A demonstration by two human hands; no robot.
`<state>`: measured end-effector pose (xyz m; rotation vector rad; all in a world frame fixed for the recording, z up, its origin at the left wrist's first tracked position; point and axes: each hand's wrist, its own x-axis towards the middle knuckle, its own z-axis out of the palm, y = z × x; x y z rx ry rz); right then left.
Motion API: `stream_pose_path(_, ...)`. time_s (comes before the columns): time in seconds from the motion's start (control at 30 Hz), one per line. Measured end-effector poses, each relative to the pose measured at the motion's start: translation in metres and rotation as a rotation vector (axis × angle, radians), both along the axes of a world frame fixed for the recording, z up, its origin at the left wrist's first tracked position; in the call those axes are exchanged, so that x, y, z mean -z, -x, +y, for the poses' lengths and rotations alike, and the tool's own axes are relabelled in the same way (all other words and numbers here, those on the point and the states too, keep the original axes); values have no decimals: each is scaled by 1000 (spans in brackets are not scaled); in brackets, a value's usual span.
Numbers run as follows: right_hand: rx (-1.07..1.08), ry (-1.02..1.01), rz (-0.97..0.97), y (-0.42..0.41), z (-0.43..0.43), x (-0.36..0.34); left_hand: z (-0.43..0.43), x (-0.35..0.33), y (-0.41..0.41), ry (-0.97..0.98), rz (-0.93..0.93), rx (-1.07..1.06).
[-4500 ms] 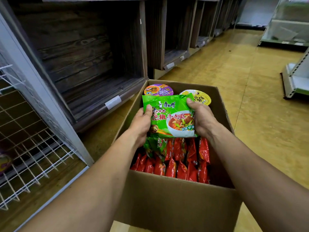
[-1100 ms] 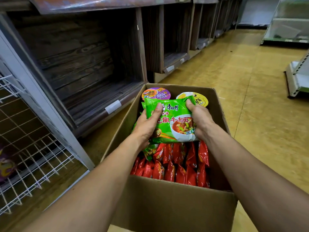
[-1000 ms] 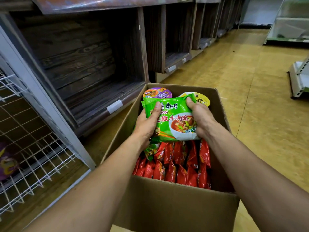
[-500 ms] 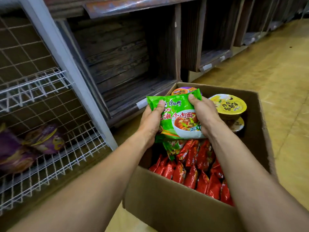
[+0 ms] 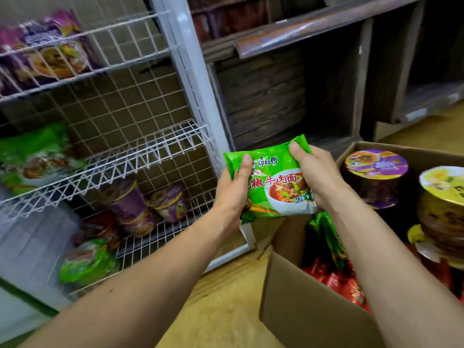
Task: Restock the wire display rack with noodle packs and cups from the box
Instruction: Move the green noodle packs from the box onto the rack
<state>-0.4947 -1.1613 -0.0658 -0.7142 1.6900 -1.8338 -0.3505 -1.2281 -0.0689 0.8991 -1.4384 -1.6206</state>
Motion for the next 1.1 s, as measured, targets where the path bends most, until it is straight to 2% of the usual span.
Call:
stream_pose_path(0.17,-96,-18,65,-43,-24,-17,-21,-7,-49,40,46,-69)
stream_pose_path(0.33,-176,-3,125,-97,-60,-34,-55,-27,-112,138,-1,-86)
stream_pose_path(0.67,-208,88,200,-194,-145,-67,-126,-75,-217,248,-42,-143)
stream_pose_path(0.87,-371,118,208,-237,-180,-105,-150,-99,-262,177,47,-232)
stream_pose_path(1.1,-630,117,171,-267,-205,-136,-179,-133,-302,202,86,-410)
